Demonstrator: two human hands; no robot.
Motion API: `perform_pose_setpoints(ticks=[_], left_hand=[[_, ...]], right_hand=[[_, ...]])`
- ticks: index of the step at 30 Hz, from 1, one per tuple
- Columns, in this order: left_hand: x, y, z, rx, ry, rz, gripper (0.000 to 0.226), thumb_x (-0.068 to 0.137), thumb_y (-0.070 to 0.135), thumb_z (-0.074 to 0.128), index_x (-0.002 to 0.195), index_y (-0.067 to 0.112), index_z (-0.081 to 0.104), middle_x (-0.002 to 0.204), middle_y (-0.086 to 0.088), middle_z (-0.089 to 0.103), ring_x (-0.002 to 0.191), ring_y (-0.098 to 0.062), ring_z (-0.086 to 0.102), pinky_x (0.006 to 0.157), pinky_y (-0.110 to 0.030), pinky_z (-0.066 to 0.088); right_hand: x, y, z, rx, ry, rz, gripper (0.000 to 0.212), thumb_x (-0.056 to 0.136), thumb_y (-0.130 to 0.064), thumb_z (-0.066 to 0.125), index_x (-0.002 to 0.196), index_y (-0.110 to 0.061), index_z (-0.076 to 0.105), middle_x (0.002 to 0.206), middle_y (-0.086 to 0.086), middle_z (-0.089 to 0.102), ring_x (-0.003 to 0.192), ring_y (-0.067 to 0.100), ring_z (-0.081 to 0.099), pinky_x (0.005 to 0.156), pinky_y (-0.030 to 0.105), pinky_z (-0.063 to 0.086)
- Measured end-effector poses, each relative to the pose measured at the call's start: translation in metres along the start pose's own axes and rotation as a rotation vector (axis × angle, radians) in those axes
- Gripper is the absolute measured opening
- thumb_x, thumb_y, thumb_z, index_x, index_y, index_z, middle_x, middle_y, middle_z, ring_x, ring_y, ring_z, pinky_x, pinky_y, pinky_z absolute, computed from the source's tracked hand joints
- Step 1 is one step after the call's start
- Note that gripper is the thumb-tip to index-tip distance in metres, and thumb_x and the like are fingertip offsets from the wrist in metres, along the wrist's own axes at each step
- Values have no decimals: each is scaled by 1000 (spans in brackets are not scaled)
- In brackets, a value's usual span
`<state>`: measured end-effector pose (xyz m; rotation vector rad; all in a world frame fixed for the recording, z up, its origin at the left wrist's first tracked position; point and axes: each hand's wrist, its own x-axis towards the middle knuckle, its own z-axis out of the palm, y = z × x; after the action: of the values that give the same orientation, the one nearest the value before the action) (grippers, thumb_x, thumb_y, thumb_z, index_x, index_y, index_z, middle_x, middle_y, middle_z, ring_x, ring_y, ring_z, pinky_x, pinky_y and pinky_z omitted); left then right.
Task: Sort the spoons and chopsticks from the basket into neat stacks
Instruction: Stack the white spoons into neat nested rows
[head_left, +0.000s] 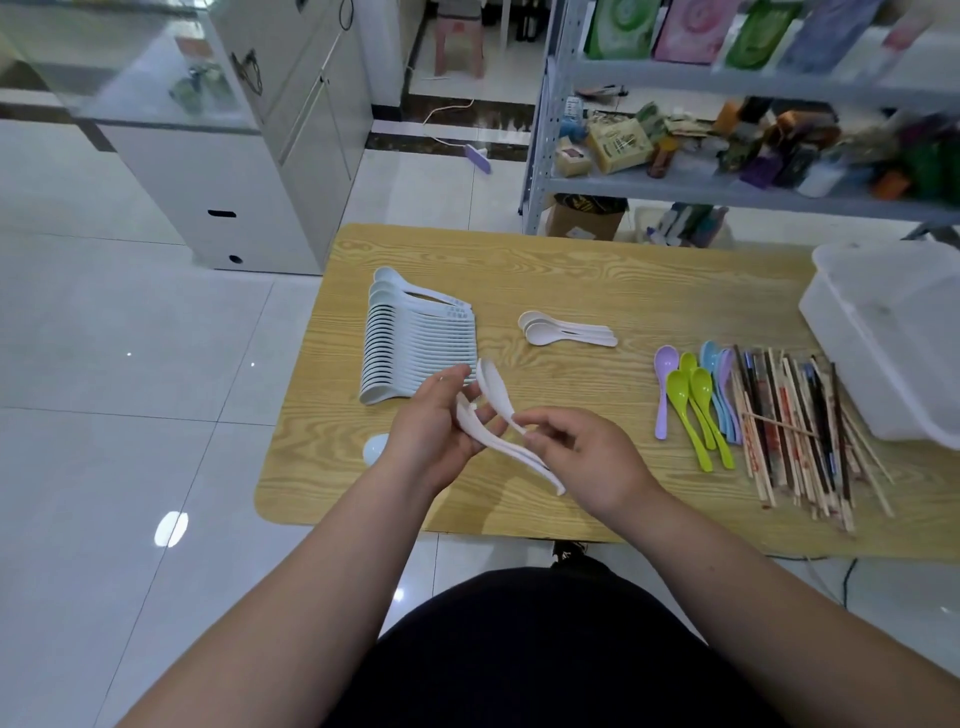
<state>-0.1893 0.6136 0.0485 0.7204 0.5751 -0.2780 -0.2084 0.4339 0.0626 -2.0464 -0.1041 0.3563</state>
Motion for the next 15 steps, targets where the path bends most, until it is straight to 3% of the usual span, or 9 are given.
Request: perform_pose_setpoints(ticks=[3,6,10,12,15], left_hand=[[-1,-5,7,67,-6,-22,26,103,21,52,122,3,56,118,-16,61,91,-34,73,67,-45,60],[1,-8,16,119,-26,-18,29,103,32,52,126,15,59,120,-9,64,98,-29,72,75,-45,59],[12,-17,28,219,34,63,19,95,10,62,112,17,61,95,-2,62,80,-19,64,69,-35,56],[20,-20,37,159,77,73,17,92,2,60,102,16,58,82,0,57,67,-16,56,69,-37,56],[33,-28,54,120,107,75,19,91,-1,57,96,18,56,73,1,54,58,-13,53,67,-35,55]], right_hand=[[1,0,0,21,-61,41,21,97,-21,65,109,-35,74,90,-8,70,76,-1,66,63,15,50],[3,2,-2,20,-125,76,21,99,-21,62,108,-37,72,96,-8,75,76,6,73,67,33,59],[10,3,-14,153,-195,141,15,97,-23,65,111,-27,65,97,2,75,72,17,75,67,24,53],[14,11,-24,154,-293,203,25,92,-27,71,112,-26,56,96,4,76,69,18,73,64,27,54],[20,28,-44,229,-468,300,24,97,-22,66,118,-15,58,95,6,75,65,19,65,75,39,58]])
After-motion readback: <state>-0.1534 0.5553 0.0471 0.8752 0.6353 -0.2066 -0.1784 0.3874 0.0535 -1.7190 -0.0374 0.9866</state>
